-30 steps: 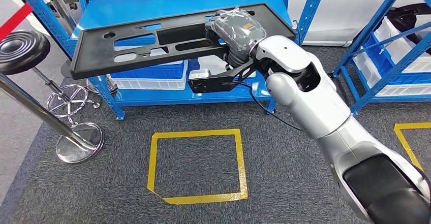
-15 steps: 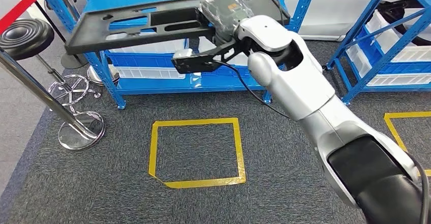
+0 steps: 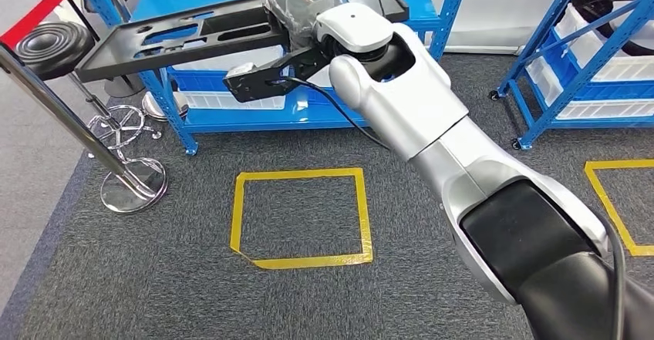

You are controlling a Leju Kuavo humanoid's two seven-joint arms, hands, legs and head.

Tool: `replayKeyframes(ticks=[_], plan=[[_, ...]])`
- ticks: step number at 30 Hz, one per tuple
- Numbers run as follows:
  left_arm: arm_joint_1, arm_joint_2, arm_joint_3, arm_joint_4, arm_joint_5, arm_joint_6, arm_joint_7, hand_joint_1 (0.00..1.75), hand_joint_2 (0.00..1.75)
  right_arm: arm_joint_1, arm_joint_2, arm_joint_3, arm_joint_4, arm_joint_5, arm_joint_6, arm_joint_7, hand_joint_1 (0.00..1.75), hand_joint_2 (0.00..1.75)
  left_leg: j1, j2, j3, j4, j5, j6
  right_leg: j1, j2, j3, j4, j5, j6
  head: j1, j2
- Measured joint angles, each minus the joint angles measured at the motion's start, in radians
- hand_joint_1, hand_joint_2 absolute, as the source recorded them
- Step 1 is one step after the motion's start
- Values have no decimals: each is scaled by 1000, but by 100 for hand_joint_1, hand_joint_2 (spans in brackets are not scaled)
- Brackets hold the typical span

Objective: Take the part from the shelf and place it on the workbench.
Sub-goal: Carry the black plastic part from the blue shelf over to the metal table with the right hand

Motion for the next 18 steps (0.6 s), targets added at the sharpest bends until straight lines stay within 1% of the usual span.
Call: replayKeyframes(ticks=[1, 2, 3, 4, 5, 6, 7, 8, 9, 10, 11, 12, 13, 14, 15, 16, 17, 18], plan=[[0, 0, 0, 0, 0, -1, -2, 0, 175, -6, 8, -3, 9, 2, 0, 4, 175, 175, 0, -3, 31, -51, -7, 2, 1, 1, -12, 9, 4, 5, 0, 0], [1, -1, 0, 0, 0, -2, -5, 0, 175, -13, 15, -6, 17, 4, 1, 9, 175, 175, -2, -5, 45, -80, -19, 5, 3, 2, -20, 15, 11, 10, 0, 0], [1, -1, 0, 0, -1, -4, -8, 0, 175, -19, 20, -8, 26, 7, 3, 12, 175, 175, -5, -7, 51, -92, -22, 11, 6, 3, -26, 17, 19, 16, 1, 0], [1, -1, 0, 0, -1, -6, -11, 0, 175, -23, 24, -9, 35, 9, 5, 13, 175, 175, -3, -7, 47, -94, -19, 17, 6, 4, -30, 17, 24, 22, 1, 0], [1, -2, 0, 0, -1, -7, -12, 0, 175, -27, 26, -9, 43, 9, 6, 13, 175, 175, -2, -4, 41, -95, -12, 23, 6, 5, -34, 21, 19, 27, 1, 0], [0, -2, 0, 0, -1, -8, -14, 0, 175, -31, 27, -9, 50, 10, 7, 13, 175, 175, 0, -1, 34, -97, -4, 33, 4, 6, -40, 36, -4, 33, 1, 0], [0, -3, 0, 0, -1, -10, -16, 0, 175, -34, 27, -9, 57, 12, 8, 13, 175, 175, 1, 2, 24, -98, 5, 43, 3, 7, -50, 70, -43, 37, 1, 0], [-1, -3, 0, 0, 0, -11, -17, 0, 175, -38, 28, -9, 62, 15, 7, 12, 175, 175, -1, 4, 14, -98, 14, 51, 2, 7, -63, 122, -93, 40, 1, 0], [-2, -3, 0, 0, 0, -13, -19, 0, 175, -40, 28, -9, 67, 18, 7, 10, 175, 175, -3, 6, 3, -97, 23, 57, 2, 8, -76, 189, -139, 42, 1, 0], [-2, -3, 0, 0, 1, -15, -20, 0, 175, -41, 28, -9, 72, 21, 7, 7, 175, 175, -5, 7, -8, -95, 31, 60, 2, 8, -84, 250, -168, 42, 1, 0], [-2, -3, 0, 0, 1, -16, -20, 0, 175, -42, 28, -9, 77, 22, 7, 5, 175, 175, -8, 7, -20, -94, 39, 61, 2, 8, -84, 292, -174, 41, 1, 0], [-2, -3, 0, 0, 2, -16, -19, 0, 175, -42, 28, -9, 81, 23, 6, 3, 175, 175, -10, 8, -30, -92, 47, 61, 3, 8, -69, 301, -158, 38, 1, 0], [-2, -3, 0, 0, 2, -16, -17, 0, 175, -42, 29, -9, 85, 25, 6, 2, 175, 175, -13, 7, -40, -91, 54, 61, 5, 9, -39, 276, -128, 32, 1, 0], [-2, -3, 0, 0, 2, -16, -14, 0, 175, -43, 29, -9, 87, 26, 5, 1, 175, 175, -16, 7, -48, -90, 62, 61, 9, 10, 5, 221, -101, 22, 1, 0], [-2, -4, 0, 0, 3, -16, -10, 0, 175, -45, 30, -10, 88, 29, 4, -1, 175, 175, -19, 6, -54, -90, 70, 59, 13, 10, 55, 148, -92, 9, 1, 0], [-1, -6, 0, 0, 4, -16, -7, 0, 175, -48, 32, -11, 88, 31, 4, -2, 175, 175, -20, 6, -59, -91, 78, 57, 17, 10, 100, 76, -96, 0, 1, 0], [-1, -6, 0, 0, 4, -15, -4, 0, 175, -51, 33, -13, 88, 33, 4, -4, 175, 175, -19, 7, -63, -95, 89, 53, 21, 11, 129, 22, -105, -6, 1, 0], [-1, -7, 0, 0, 4, -15, -3, 0, 175, -54, 34, -14, 89, 35, 4, -5, 175, 175, -17, 8, -67, -102, 102, 47, 25, 12, 140, -9, -110, -8, 1, 0]])
